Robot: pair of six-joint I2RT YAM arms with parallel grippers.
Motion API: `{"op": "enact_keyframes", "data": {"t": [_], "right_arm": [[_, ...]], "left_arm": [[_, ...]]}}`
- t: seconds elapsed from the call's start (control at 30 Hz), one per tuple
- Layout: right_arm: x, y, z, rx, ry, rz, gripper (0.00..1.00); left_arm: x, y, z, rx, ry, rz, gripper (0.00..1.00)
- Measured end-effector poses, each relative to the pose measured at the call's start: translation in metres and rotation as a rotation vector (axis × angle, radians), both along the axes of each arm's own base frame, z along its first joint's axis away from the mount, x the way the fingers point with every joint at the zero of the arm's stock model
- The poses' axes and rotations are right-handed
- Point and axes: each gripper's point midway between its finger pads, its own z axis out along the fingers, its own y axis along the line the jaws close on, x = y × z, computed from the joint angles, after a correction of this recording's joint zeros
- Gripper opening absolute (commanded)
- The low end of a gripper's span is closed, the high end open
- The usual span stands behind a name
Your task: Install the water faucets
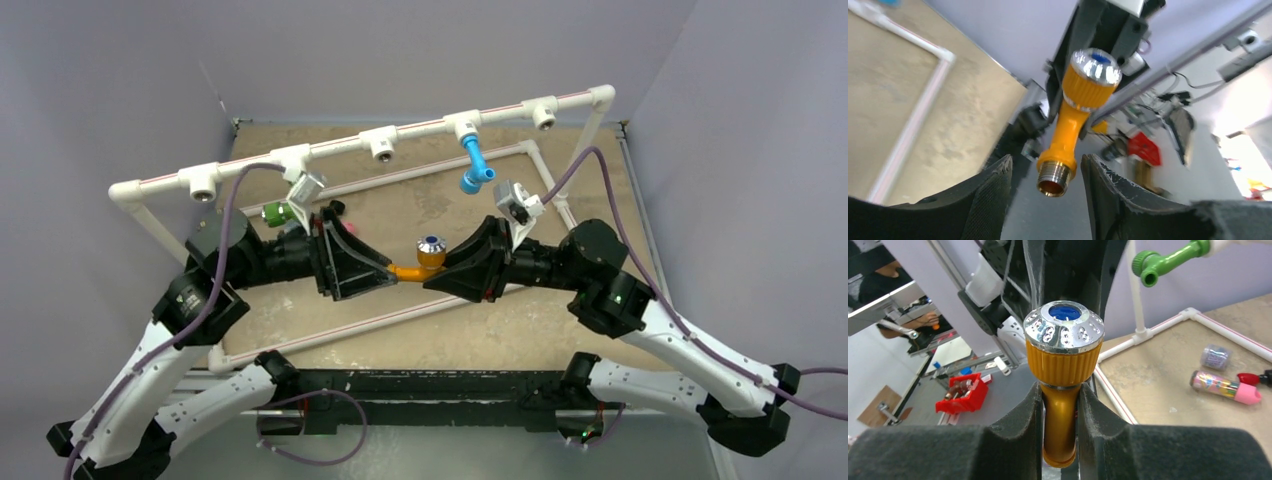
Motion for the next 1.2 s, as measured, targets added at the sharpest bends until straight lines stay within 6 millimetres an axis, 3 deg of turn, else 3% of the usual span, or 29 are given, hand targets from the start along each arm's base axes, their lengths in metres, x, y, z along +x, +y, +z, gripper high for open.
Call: {"op": "enact_keyframes", "data": {"t": [0.07,0.27,0.37,0.47,0.57,0.67,0.8,0.9,1.0,1.2], "right_arm": [[0.002,-0.004,0.002,0.001,-0.001,-0.03,0.0],[0.03,-0.011,0.004,-0.017,0.019,-0.204,0.0],[0.051,-0.012,0.001,-0.025,0.035,-0.32,0.0],[0.067,-0.009,-0.003,-0.033,0.04,-0.428,0.0],[0.075,0.0,-0.008,-0.046,0.027,-0.518,0.0],[0.078,0.012,-0.011,-0.054,-0.002,-0.603,0.0],[0.085,0.019,-0.01,-0.05,-0.049,-0.739,0.0],[0.093,0.016,-0.005,-0.029,-0.078,-0.85,0.0],[0.1,0.013,0.001,-0.008,-0.102,-0.947,0.0],[0.111,0.013,-0.003,-0.024,-0.142,-1.068,0.0]], "left_arm": [[0.013,0.002,0.013,0.042,-0.035,0.068,0.53],[0.065,0.024,0.1,0.098,-0.303,0.366,0.56],[0.09,0.047,0.128,0.145,-0.434,0.547,0.54],[0.116,0.074,0.134,0.23,-0.528,0.731,0.47],[0.144,0.105,0.135,0.347,-0.622,0.934,0.42],[0.179,0.137,0.123,0.535,-0.718,1.165,0.41],[0.221,0.161,0.085,0.857,-0.826,1.364,0.32],[0.248,0.164,0.05,1.048,-0.811,1.355,0.19],[0.261,0.183,0.03,1.131,-0.736,1.372,0.12],[0.269,0.202,0.023,1.082,-0.623,1.393,0.04]]}}
